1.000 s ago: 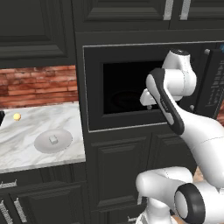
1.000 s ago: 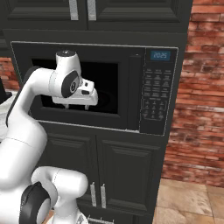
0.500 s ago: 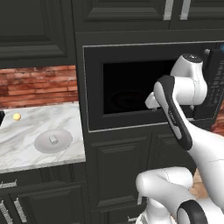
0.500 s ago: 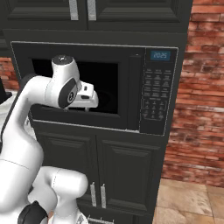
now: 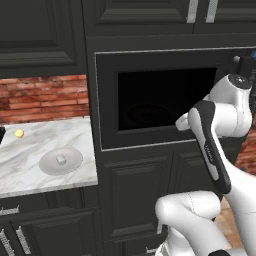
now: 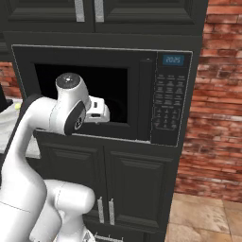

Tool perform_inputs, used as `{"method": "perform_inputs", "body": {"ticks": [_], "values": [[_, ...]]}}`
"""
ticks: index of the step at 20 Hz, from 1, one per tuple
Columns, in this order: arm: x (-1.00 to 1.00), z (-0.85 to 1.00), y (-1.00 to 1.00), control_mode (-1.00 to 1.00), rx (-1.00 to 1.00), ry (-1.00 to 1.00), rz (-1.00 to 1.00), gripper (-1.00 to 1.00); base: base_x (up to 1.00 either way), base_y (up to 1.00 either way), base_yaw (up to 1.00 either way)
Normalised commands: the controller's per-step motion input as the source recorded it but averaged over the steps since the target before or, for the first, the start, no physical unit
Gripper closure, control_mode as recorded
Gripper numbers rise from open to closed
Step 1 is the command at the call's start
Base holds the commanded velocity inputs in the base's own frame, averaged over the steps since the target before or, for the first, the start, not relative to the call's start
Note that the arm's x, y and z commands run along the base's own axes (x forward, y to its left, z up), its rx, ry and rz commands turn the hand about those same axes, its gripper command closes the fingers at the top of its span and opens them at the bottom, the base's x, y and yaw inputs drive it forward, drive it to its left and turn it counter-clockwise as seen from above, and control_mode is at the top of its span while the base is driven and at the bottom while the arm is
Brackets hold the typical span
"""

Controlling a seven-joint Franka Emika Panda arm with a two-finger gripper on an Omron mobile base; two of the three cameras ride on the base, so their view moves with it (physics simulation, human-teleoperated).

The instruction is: Pick the marshmallow from the counter and place it in the microwave. Then turn on the microwave.

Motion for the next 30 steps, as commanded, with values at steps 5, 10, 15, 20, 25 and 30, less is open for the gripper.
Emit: {"method": "perform_inputs", "body": {"ticks": [5, 10, 15, 20, 25, 30], "values": [[-0.14, 0.0, -0.27, -1.0, 0.0, -0.05, 0.02, -1.0, 0.0, 0.0, 0.0], [-0.18, 0.0, -0.2, -1.0, 0.0, -0.08, 0.03, -1.0, 0.0, 0.0, 0.0], [-0.21, 0.0, -0.21, -1.0, 0.0, -0.12, 0.01, -1.0, 0.0, 0.0, 0.0], [-0.2, 0.03, -0.2, -1.0, 0.0, -0.14, 0.0, -1.0, 0.0, 0.0, 0.0], [-0.16, 0.09, -0.21, -1.0, 0.01, -0.14, 0.0, -1.0, 0.0, 0.0, 0.0], [-0.13, 0.11, -0.23, -1.0, 0.03, -0.16, 0.0, -1.0, 0.0, 0.0, 0.0]]}}
